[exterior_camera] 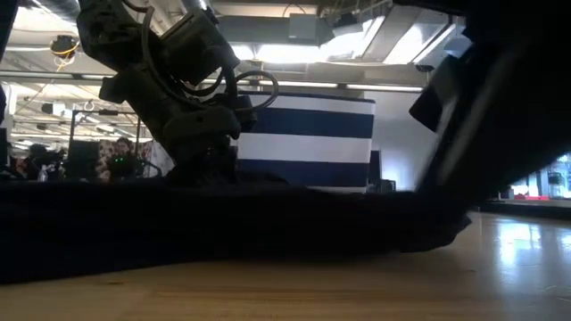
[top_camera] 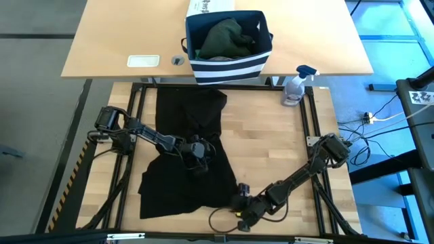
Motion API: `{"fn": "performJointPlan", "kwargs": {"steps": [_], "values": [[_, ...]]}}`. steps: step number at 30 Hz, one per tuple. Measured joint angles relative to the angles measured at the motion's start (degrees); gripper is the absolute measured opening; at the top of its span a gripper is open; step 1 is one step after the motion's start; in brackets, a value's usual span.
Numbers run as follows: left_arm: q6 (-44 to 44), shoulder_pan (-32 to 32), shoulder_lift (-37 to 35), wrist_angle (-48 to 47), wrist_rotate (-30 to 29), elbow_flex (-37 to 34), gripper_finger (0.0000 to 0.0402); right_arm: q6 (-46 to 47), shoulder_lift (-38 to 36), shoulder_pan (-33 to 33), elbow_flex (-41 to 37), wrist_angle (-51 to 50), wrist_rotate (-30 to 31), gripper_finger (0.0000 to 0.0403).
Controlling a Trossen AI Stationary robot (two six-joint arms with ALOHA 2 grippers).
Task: Fold Laundry from Bin
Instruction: Fold the black shirt
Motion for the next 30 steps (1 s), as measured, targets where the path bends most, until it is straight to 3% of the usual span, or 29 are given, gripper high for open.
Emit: {"fn": "performJointPlan", "kwargs": {"steps": [7,11,18,25,30], "values": [[0.0,0.3,-0.1,0.1,2.8,0.3,0.0080,-0.2,-1.1,0.0,0.0,-1.0,-0.6,0.0201],[0.0,0.5,-1.9,-0.9,6.8,0.4,0.0080,-0.2,-3.9,0.0,0.0,-5.7,4.1,0.0233],[1.5,-0.7,-9.4,-2.7,6.7,0.6,0.0080,-0.2,-8.0,-0.6,0.0,-14.4,13.9,0.0231],[0.5,-5.5,-18.0,-7.9,5.9,0.7,0.0080,-1.8,-7.5,-4.9,0.0,-15.1,12.0,0.0221],[-3.5,-11.8,-19.9,-11.4,3.3,0.7,0.0080,-3.8,-6.8,-6.9,0.0,-17.7,9.6,0.0220]]}}
